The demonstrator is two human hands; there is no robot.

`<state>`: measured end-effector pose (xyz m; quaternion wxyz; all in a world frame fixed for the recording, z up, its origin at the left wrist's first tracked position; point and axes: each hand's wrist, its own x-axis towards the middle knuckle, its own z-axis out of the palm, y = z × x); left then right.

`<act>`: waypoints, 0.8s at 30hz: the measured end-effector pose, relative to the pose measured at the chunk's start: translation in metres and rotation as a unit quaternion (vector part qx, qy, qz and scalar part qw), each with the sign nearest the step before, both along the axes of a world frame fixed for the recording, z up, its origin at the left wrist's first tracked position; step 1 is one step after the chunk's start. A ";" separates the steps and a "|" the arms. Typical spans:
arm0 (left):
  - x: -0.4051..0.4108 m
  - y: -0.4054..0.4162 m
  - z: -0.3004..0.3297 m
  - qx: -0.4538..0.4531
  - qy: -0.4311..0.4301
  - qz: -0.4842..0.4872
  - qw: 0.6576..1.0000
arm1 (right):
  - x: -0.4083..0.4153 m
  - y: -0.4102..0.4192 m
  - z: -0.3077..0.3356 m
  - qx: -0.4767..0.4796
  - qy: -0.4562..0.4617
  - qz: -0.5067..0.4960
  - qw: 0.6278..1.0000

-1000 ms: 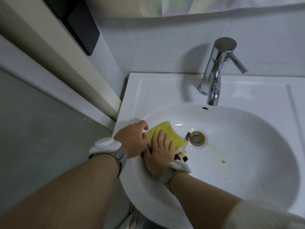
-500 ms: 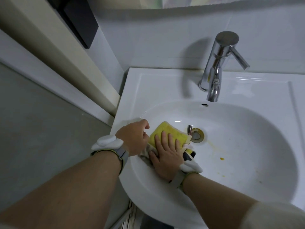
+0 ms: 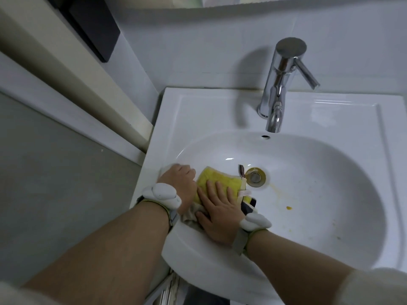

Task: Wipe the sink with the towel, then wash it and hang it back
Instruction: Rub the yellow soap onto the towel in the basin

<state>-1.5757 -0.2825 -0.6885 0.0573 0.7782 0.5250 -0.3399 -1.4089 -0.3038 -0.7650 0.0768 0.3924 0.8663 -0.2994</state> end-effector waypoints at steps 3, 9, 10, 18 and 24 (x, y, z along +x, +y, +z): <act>0.000 -0.004 -0.002 -0.003 0.025 -0.022 0.999 | 0.003 0.000 0.001 -0.015 0.006 0.019 1.000; 0.006 -0.008 -0.001 -0.020 0.074 0.000 0.997 | 0.053 0.018 -0.005 -0.032 0.002 0.115 0.993; 0.006 -0.008 0.000 -0.024 0.078 0.003 0.997 | 0.052 0.020 -0.005 -0.025 -0.001 0.119 0.993; 0.011 -0.013 0.002 -0.017 0.075 0.013 0.997 | 0.012 0.009 -0.011 0.005 0.015 0.027 1.000; 0.013 -0.012 0.000 -0.019 0.074 0.022 0.997 | 0.035 0.013 -0.005 -0.033 0.005 0.077 0.996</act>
